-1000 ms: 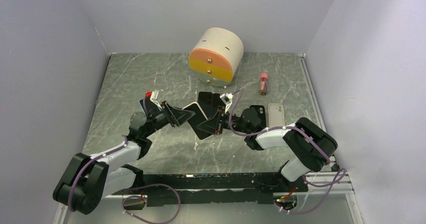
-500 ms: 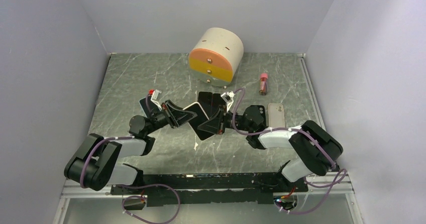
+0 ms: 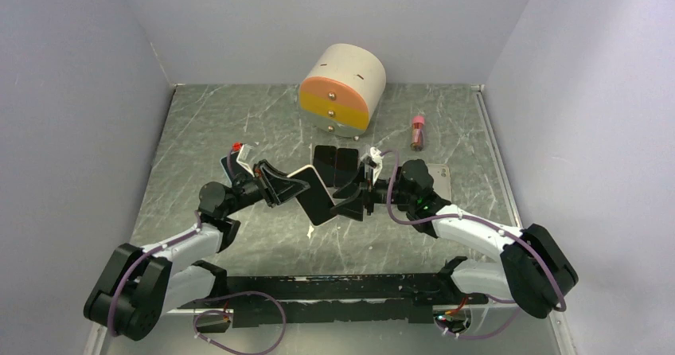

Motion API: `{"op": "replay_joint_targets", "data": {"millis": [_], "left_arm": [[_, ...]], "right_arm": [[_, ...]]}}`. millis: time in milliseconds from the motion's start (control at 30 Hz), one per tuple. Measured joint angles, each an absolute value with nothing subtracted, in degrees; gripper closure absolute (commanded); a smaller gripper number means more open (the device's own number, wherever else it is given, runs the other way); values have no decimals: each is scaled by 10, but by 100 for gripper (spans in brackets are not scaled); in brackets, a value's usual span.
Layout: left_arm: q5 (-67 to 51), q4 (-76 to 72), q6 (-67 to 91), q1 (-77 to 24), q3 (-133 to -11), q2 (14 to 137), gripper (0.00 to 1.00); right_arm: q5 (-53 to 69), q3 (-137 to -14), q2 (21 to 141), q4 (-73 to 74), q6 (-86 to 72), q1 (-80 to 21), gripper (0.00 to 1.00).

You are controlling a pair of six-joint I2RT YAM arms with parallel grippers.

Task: Take the phone out of the phone case
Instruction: Pick up the phone at the center of the board, then remove the phone case from the phone.

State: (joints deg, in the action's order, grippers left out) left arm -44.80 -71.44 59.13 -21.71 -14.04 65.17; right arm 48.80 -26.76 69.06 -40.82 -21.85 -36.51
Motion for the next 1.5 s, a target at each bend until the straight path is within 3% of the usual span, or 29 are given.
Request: {"op": "replay_joint_targets", "data": {"millis": [267,833,1000,1133,1500], "left_arm": [[-457,-672,565,-217,-141,604,97],[-495,-685,574,-217,-151,610,98],[-501,-692,582,-217,-154,613,97],[-505,-696,593,-215,-159,620,98],[-551,-682,597,-215,-182,632,97]], "right_arm": [[515,-304,660,-222,-60,-365,42],[567,-349,656,-111,93,-383,54],[579,-363,670,-88,112,-388,66],[586,-378,675,-53,152,-398,83],[559,-420,676,67,283,-423,100]]}}
